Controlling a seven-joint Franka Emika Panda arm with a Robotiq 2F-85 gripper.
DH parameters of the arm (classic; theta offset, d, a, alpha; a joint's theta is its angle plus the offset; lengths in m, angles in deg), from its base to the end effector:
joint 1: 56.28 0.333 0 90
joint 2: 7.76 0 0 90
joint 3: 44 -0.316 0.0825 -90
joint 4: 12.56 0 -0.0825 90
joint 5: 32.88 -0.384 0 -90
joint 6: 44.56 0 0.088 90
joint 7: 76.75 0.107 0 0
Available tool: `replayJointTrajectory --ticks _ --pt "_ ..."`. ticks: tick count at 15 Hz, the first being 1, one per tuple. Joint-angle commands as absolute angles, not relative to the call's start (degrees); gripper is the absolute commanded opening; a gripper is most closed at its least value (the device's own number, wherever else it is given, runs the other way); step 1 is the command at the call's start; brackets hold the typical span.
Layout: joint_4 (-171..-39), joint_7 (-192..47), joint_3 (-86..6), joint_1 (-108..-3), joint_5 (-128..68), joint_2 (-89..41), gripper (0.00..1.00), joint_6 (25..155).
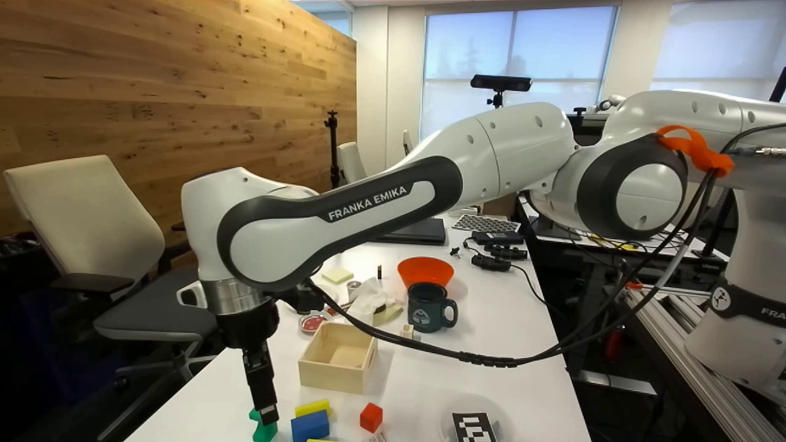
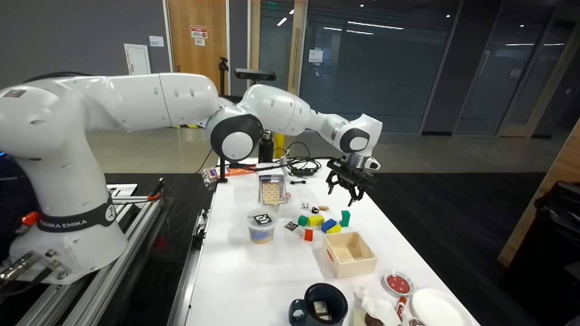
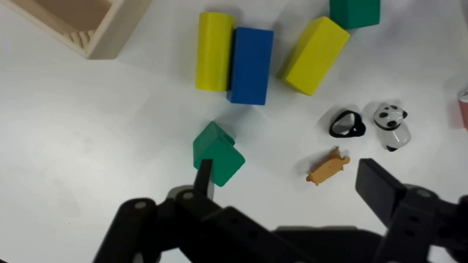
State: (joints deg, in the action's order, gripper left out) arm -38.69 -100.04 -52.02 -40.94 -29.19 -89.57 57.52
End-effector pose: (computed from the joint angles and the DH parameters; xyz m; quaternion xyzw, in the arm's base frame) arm 0.7537 0.2448 0.1435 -0.9344 -0.3506 0.0474 0.0409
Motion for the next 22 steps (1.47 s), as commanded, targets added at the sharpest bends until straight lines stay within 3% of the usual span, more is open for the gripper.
replayJointTrajectory --ticks 1,22 --pt "-37.2 -100.7 -51.5 -40.7 -30.1 -91.0 1.0 58.2" --pt "-39.4 -103.3 -50.9 -40.1 -29.8 -92.9 1.0 60.8"
